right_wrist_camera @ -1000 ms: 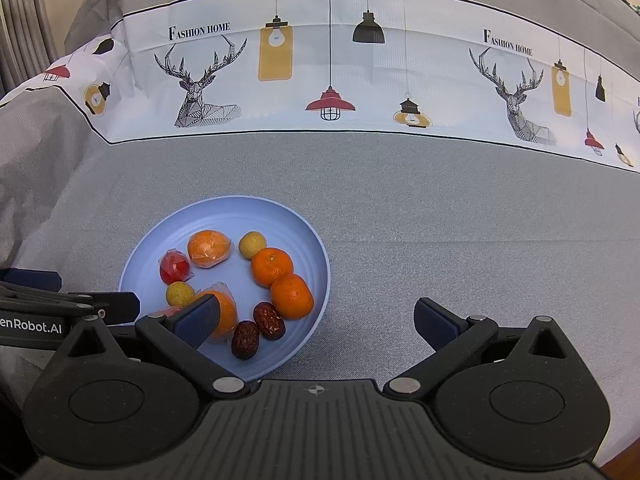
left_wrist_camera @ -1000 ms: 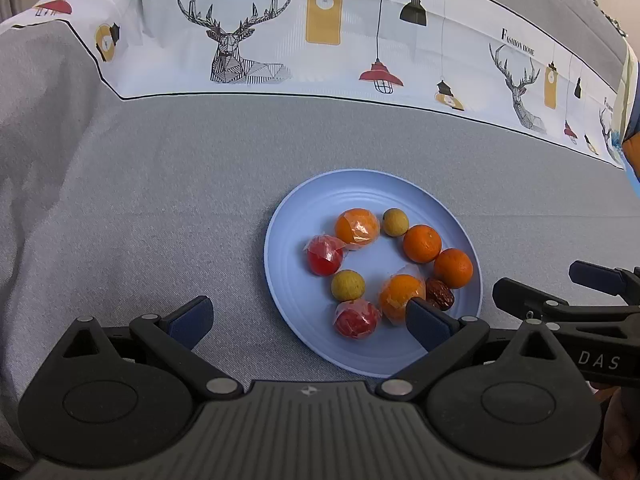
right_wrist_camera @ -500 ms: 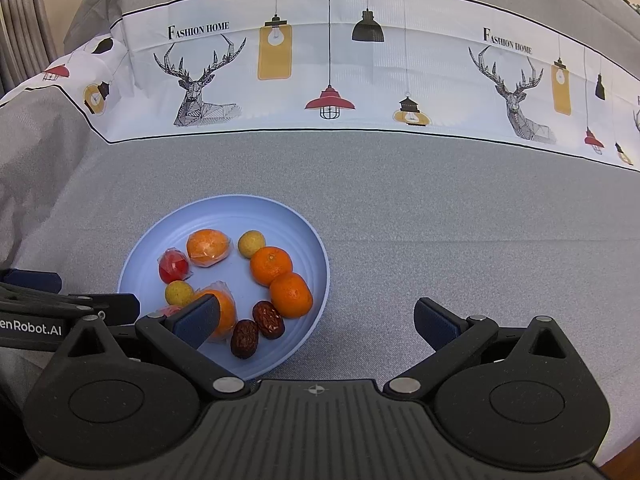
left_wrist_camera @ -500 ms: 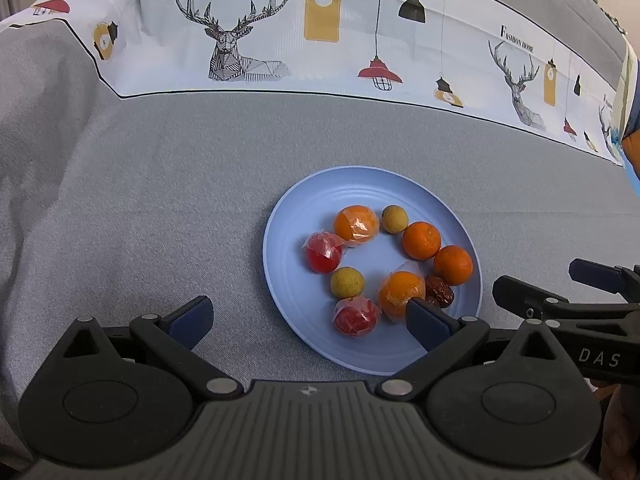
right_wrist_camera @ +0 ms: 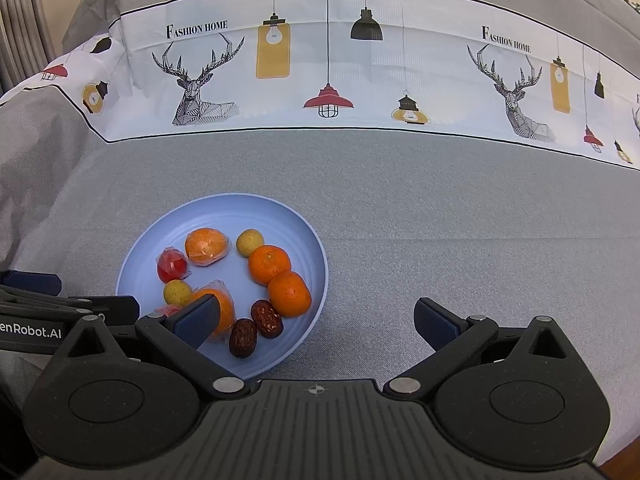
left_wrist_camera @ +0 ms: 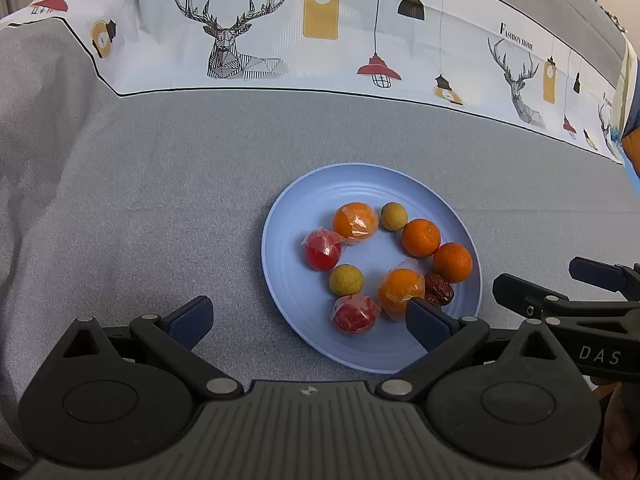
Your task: Organize fruits
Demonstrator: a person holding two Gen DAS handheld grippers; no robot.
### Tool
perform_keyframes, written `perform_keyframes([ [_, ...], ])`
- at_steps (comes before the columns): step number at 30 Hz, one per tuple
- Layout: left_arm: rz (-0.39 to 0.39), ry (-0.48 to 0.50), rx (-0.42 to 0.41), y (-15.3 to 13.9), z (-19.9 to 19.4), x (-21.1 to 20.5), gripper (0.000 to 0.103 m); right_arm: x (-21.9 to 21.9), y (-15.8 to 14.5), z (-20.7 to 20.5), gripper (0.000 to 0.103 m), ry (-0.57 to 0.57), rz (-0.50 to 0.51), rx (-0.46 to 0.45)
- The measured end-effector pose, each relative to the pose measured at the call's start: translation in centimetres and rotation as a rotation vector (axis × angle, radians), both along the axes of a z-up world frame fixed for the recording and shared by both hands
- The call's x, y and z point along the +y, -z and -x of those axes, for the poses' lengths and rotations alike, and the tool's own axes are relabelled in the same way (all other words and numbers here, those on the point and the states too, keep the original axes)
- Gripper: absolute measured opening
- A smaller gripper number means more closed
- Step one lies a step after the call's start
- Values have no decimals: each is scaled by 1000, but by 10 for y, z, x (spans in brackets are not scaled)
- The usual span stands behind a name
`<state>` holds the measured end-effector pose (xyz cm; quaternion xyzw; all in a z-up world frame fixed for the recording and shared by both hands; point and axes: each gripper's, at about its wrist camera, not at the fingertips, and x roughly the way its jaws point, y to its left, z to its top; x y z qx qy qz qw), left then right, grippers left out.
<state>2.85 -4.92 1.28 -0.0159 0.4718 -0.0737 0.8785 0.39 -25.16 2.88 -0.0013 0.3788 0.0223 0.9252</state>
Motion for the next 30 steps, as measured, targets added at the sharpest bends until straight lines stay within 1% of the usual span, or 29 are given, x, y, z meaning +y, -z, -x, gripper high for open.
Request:
perform_keyframes([
  [10, 0, 6, 7, 2, 0, 0, 102, 0, 3, 1, 102, 4, 3, 1],
  [16, -16, 24, -23, -2, 3, -3, 102, -4, 1, 0, 102, 25, -8, -7],
  [23, 13, 44, -31, -5, 2, -4, 102, -7, 1, -3, 102, 43, -30, 1],
  [25, 4, 48, -37, -4, 3, -6, 102, -7, 3, -5, 102, 40, -30, 5],
  [27, 13, 55, -36, -3, 2, -7, 102, -8, 5, -7, 102, 40, -35, 11],
  [30, 17, 69, -39, -3, 1, -10, 102, -14, 3, -9, 102, 40, -67, -21],
])
